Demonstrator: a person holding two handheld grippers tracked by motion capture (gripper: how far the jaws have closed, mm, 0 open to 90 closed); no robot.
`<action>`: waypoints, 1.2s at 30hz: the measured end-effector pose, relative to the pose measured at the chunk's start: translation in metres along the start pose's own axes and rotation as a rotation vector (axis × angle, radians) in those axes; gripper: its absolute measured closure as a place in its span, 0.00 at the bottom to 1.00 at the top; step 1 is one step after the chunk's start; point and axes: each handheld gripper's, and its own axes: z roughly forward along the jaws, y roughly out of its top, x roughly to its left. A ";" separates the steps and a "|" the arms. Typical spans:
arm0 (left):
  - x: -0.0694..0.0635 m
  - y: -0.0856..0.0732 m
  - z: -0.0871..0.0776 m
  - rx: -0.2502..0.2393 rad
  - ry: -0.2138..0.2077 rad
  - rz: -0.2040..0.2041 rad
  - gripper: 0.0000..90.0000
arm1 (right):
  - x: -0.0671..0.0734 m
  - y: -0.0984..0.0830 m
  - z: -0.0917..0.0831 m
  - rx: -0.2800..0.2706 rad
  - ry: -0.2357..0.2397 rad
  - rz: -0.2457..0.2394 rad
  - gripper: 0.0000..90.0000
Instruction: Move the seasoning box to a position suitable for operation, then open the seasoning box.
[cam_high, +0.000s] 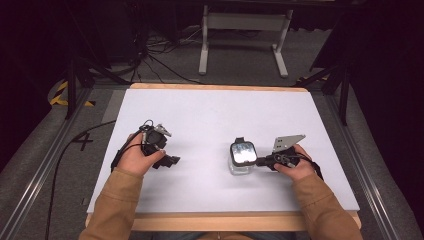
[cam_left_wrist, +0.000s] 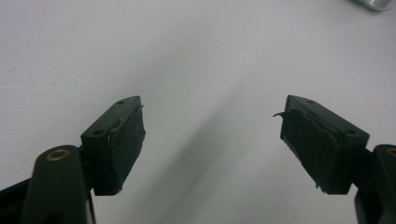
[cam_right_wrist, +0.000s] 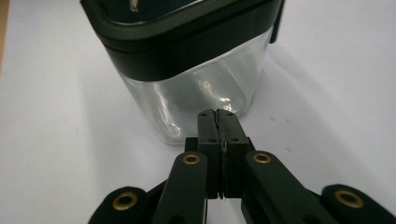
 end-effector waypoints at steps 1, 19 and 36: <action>0.000 0.002 0.002 -0.007 -0.011 0.005 0.25 | 0.001 0.000 0.001 0.003 0.002 -0.003 1.00; -0.014 0.018 0.001 -0.068 -0.081 0.065 0.41 | 0.005 0.003 -0.013 -0.004 -0.053 0.023 0.98; -0.037 0.072 0.001 -0.322 -0.230 0.069 0.60 | 0.008 0.008 -0.055 -0.071 -0.140 0.073 0.96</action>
